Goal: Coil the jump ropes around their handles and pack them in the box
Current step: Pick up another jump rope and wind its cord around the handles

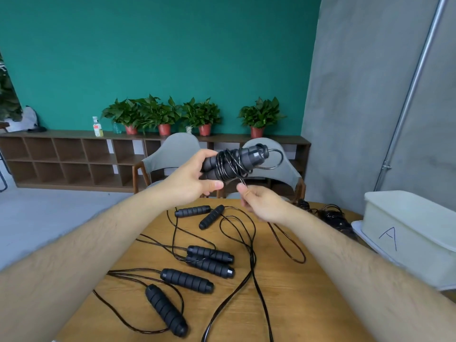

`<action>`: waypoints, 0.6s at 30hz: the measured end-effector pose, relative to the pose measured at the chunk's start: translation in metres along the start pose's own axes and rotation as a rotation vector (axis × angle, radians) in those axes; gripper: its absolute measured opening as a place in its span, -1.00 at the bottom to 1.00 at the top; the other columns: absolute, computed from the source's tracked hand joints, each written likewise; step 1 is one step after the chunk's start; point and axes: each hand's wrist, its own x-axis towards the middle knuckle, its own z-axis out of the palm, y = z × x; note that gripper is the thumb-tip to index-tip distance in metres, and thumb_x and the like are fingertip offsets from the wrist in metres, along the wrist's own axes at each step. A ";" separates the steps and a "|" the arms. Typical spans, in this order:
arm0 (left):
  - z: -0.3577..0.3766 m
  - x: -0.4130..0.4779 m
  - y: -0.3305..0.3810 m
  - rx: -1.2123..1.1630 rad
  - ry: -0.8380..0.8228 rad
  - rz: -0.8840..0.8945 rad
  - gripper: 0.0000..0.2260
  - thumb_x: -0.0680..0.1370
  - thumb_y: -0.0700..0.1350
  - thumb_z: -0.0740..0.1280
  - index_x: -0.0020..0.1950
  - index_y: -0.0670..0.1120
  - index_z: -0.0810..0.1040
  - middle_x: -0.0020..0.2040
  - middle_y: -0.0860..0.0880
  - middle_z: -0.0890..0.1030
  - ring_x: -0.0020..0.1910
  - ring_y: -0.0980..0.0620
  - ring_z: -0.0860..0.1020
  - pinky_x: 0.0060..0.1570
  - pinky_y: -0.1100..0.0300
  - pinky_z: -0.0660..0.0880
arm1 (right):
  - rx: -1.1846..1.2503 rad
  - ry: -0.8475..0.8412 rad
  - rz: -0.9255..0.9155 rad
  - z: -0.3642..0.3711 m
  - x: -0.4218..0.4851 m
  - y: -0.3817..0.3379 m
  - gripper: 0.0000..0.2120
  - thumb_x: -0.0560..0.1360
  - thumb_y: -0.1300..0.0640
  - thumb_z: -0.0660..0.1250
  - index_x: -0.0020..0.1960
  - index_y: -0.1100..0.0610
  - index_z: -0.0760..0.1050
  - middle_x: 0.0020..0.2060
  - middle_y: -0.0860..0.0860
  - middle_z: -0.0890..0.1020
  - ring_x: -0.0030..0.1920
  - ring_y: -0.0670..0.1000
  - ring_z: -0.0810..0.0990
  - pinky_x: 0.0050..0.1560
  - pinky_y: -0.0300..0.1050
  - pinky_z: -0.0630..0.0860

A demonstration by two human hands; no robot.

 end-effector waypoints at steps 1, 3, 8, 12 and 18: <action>0.000 0.003 -0.003 0.024 0.040 -0.013 -0.51 0.58 -0.23 0.43 0.39 0.07 0.31 0.22 0.01 0.56 0.09 -0.05 0.62 0.01 0.02 0.64 | -0.009 -0.026 0.015 0.006 -0.003 -0.005 -0.57 0.68 -0.21 0.01 -0.14 0.04 0.43 -0.39 -0.13 0.44 -0.40 -0.18 0.41 -0.34 -0.27 0.35; -0.002 0.012 -0.013 0.055 0.143 -0.062 -0.49 0.57 -0.17 0.44 0.45 0.01 0.30 0.27 -0.02 0.54 0.16 -0.06 0.60 0.12 -0.02 0.61 | -0.136 -0.084 0.008 0.018 -0.004 -0.009 -0.66 0.69 -0.14 0.06 -0.10 0.04 0.41 -0.30 -0.10 0.48 -0.30 -0.10 0.46 -0.29 -0.20 0.38; -0.009 0.030 -0.034 0.282 0.297 -0.149 -0.46 0.57 -0.21 0.44 0.48 -0.16 0.28 0.26 -0.04 0.33 0.21 -0.02 0.46 0.23 0.17 0.33 | -0.551 -0.153 -0.045 0.030 -0.012 -0.036 -0.80 0.71 -0.01 0.08 0.03 0.09 0.35 -0.16 0.00 0.48 -0.12 0.06 0.47 -0.13 -0.04 0.39; -0.014 0.029 -0.054 0.530 0.206 -0.179 -0.54 0.56 -0.26 0.41 0.40 -0.18 0.31 0.21 -0.07 0.31 0.13 -0.09 0.50 0.16 0.14 0.40 | -0.808 -0.066 -0.194 0.012 -0.018 -0.064 -0.83 0.70 0.05 0.12 0.05 0.11 0.41 -0.25 -0.04 0.43 -0.17 0.05 0.48 -0.21 -0.03 0.41; -0.015 0.015 -0.050 0.628 0.043 -0.147 -0.55 0.57 -0.24 0.40 0.40 -0.13 0.30 0.18 -0.05 0.32 0.04 -0.12 0.53 0.16 -0.10 0.52 | -1.008 0.152 -0.311 -0.038 -0.010 -0.083 -0.74 0.70 -0.06 0.12 0.12 0.06 0.50 -0.16 -0.03 0.53 -0.13 0.08 0.52 -0.23 -0.03 0.42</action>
